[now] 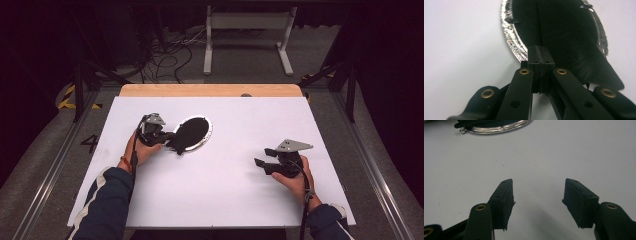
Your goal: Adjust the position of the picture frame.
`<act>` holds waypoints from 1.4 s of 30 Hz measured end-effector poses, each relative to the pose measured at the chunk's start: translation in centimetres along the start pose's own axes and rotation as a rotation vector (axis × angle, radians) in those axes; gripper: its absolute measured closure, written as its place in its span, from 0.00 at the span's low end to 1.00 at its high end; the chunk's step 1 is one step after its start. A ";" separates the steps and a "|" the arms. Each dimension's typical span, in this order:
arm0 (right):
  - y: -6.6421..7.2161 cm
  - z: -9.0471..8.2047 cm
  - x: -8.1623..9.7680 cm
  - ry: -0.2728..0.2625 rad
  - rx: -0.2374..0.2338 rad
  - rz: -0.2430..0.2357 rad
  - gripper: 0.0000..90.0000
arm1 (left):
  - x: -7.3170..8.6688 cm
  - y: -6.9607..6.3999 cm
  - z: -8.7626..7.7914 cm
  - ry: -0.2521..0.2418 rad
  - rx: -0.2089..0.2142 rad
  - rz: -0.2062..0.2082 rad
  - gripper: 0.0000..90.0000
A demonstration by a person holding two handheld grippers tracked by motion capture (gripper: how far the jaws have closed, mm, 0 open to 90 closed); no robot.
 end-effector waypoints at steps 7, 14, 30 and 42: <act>0.2 0.2 0.0 0.002 -0.006 -0.004 0.46 | 0.0 -1.7 0.4 -0.011 0.019 0.009 1.00; 0.2 0.5 -0.1 0.006 -0.003 0.006 0.48 | -0.1 -3.2 0.8 -0.033 0.034 -0.009 1.00; 3.0 2.7 -2.4 -0.030 -0.030 -0.043 0.88 | -0.3 -5.2 1.5 -0.055 0.086 0.026 1.00; 6.2 6.1 -3.5 0.001 -0.080 -0.071 0.97 | -0.8 -7.2 2.6 -0.063 0.123 0.042 1.00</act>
Point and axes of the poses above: each handheld gripper's, and its own axes: z roughly forward along the jaws, x roughly out of its underside, y roughly to its left, the point moved 9 cm from there along z, roughly forward along the jaws, and after that the axes turned 5 degrees about x, right-handed, at the moved point
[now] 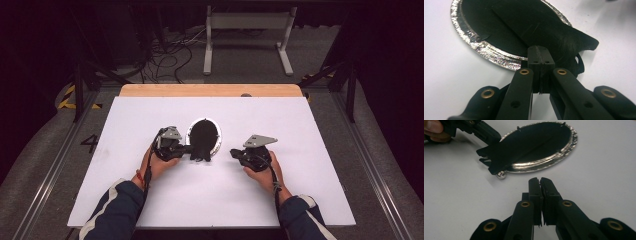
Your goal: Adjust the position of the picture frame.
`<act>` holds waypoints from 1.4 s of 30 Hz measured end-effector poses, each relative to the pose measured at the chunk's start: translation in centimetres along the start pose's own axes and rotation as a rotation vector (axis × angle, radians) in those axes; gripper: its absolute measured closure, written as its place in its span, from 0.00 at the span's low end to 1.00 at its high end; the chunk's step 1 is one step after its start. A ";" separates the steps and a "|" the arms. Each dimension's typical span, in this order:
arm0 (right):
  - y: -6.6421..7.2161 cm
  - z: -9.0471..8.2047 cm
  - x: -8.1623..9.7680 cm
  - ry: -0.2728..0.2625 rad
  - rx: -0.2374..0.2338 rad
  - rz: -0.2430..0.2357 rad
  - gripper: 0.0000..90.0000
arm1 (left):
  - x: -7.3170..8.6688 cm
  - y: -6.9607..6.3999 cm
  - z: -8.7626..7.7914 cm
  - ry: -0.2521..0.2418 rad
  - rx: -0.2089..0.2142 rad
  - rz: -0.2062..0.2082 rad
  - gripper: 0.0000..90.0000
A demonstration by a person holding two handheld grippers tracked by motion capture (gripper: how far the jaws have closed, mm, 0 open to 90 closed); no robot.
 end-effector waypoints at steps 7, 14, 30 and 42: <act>2.0 2.4 0.2 0.051 -0.030 -0.024 0.98 | -0.2 -0.7 0.5 -0.008 0.013 -0.005 1.00; 2.8 2.7 0.3 0.066 -0.046 -0.039 1.00 | -0.4 -1.4 0.9 -0.004 0.028 0.021 1.00; 3.2 1.3 1.2 0.084 -0.099 -0.030 1.00 | -0.4 -2.8 1.2 0.002 0.078 0.034 1.00; 3.2 -1.4 2.9 0.120 -0.123 -0.057 1.00 | -0.7 -5.5 2.3 0.018 0.146 0.062 1.00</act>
Point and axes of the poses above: each handheld gripper's, and its own axes: z roughly forward along the jaws, x roughly out of its underside, y roughly to its left, the point moved 9 cm from there along z, roughly forward along the jaws, and after that the axes turned 5 degrees about x, right-handed, at the moved point
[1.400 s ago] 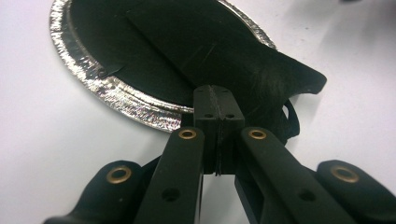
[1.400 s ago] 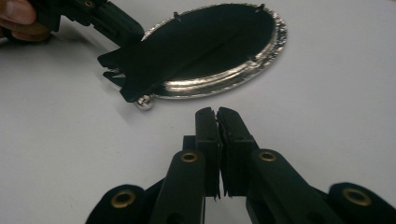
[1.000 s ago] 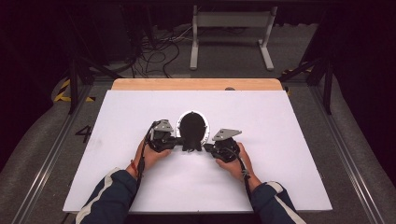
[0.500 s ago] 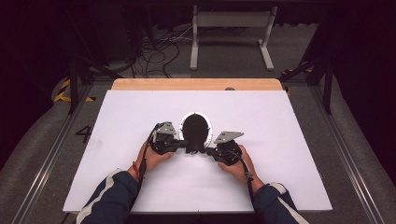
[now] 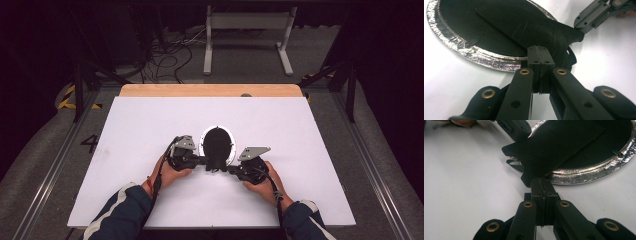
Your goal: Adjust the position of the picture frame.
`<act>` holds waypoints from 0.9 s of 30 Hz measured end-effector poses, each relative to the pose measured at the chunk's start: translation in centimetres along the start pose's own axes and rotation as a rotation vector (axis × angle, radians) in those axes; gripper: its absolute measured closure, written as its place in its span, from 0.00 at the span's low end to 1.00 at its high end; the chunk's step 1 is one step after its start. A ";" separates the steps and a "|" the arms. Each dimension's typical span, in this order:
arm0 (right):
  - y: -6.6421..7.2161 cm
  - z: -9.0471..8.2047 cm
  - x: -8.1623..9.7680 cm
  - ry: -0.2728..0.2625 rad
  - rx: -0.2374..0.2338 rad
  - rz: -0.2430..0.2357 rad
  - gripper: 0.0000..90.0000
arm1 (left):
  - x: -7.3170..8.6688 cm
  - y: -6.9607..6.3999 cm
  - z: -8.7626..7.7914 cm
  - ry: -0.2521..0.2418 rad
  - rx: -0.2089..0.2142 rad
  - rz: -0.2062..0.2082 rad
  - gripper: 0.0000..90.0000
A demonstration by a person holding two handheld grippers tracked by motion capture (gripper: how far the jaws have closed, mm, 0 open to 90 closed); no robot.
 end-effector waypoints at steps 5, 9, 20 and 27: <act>0.0 -0.6 0.6 -0.002 -0.006 0.007 1.00 | -0.1 -0.6 0.3 0.003 0.006 0.009 1.00; 0.2 -1.1 1.0 0.002 -0.006 0.005 1.00 | -0.1 -1.3 0.6 0.011 0.012 0.020 1.00; 0.3 -1.6 1.6 -0.002 -0.016 0.026 1.00 | -0.2 -1.8 0.9 0.017 0.010 0.029 1.00; 0.2 -1.6 1.6 -0.001 -0.020 0.033 1.00 | -0.2 -1.8 0.9 0.006 0.022 0.012 1.00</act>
Point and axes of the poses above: each handheld gripper's, and its own axes: z roughly forward along the jaws, x roughly out of its underside, y roughly to its left, the point moved 9 cm from there along z, roughly forward along the jaws, and after that the axes turned 5 degrees about x, right-handed, at the moved point
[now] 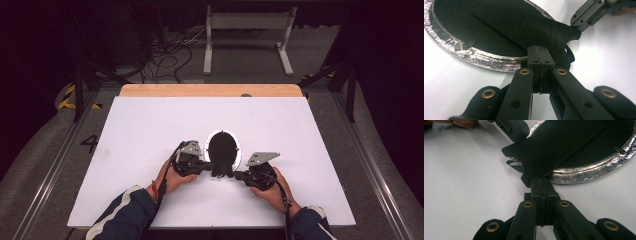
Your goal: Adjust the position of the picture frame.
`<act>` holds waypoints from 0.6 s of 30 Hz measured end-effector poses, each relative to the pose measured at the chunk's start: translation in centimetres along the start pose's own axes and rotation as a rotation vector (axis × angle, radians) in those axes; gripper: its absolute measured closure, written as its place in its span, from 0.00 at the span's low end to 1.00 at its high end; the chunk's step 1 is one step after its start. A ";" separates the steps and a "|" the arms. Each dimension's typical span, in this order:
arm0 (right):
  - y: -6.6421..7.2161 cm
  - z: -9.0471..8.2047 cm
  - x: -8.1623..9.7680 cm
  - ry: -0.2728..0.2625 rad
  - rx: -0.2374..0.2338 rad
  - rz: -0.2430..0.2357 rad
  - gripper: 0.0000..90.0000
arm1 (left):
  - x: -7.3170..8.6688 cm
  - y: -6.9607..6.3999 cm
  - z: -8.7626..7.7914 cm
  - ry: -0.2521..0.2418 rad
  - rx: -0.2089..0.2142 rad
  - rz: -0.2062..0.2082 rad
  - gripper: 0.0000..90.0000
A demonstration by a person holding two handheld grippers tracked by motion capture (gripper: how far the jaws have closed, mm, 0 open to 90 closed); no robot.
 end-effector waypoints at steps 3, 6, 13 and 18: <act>0.0 0.0 0.0 0.001 -0.002 -0.006 1.00 | 0.0 0.0 0.0 0.005 -0.003 0.010 1.00; 0.0 0.0 0.0 0.002 0.003 -0.017 0.99 | 0.0 0.1 -0.1 0.006 -0.001 0.014 1.00; -0.5 -0.2 0.1 0.008 0.036 -0.040 0.90 | 0.0 0.1 -0.2 0.016 -0.011 0.034 0.96; -1.0 -0.8 -0.2 -0.010 0.053 -0.032 0.85 | 0.1 0.4 -0.9 0.016 -0.038 0.036 0.94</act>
Point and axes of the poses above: each handheld gripper's, and its own axes: z roughly forward along the jaws, x roughly out of its underside, y roughly to its left, the point moved 9 cm from there along z, roughly forward along the jaws, and after that the axes turned 5 degrees about x, right-handed, at the moved point
